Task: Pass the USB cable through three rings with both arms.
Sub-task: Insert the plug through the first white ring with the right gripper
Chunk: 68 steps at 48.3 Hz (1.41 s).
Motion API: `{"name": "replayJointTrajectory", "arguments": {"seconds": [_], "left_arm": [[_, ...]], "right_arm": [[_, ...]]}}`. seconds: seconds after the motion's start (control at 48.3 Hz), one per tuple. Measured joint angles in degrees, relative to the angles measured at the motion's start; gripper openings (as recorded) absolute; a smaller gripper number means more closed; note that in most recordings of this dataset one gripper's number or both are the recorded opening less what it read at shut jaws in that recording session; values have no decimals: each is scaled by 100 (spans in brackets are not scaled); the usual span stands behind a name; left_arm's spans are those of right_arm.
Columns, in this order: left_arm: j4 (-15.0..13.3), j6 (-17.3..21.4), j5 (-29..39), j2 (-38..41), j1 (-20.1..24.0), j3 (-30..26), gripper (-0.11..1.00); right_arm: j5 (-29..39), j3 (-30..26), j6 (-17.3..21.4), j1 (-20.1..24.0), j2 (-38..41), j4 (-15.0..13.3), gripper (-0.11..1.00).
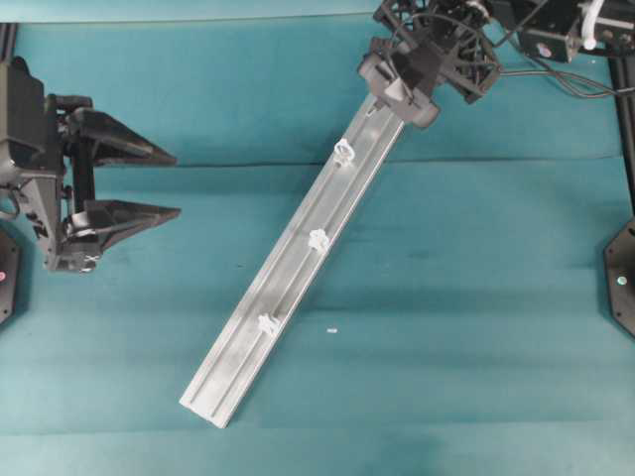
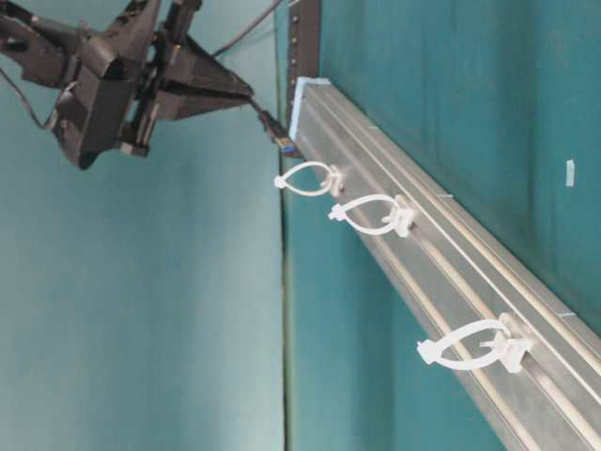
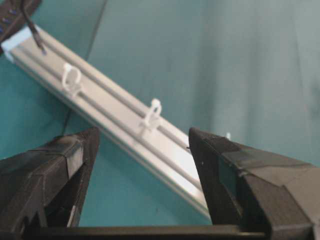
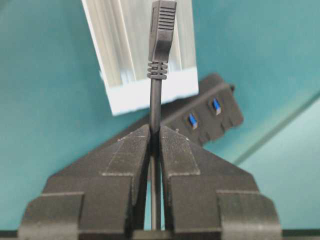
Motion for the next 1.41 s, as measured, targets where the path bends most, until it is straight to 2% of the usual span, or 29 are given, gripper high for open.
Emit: {"name": "replayJointTrajectory", "arguments": {"seconds": [0.145,0.373,0.683,0.87,1.097,1.408], "left_arm": [[0,-9,-18,44,9,0,80],[0,-9,-26,79,0,0,80],[-9,-44,-35,88,0,0,80],[0,-70,-35,79,9,0,80],[0,-97,-35,88,0,0,80],[-9,-105,-44,97,0,0,80]], "right_arm": [[-123,44,0,105,0,26,8],[-378,202,0,211,0,281,8],[-694,334,0,246,-26,378,8],[-747,343,-9,202,-26,598,8],[-765,457,-237,158,-44,703,8],[-800,510,-360,105,-62,1072,8]]}}
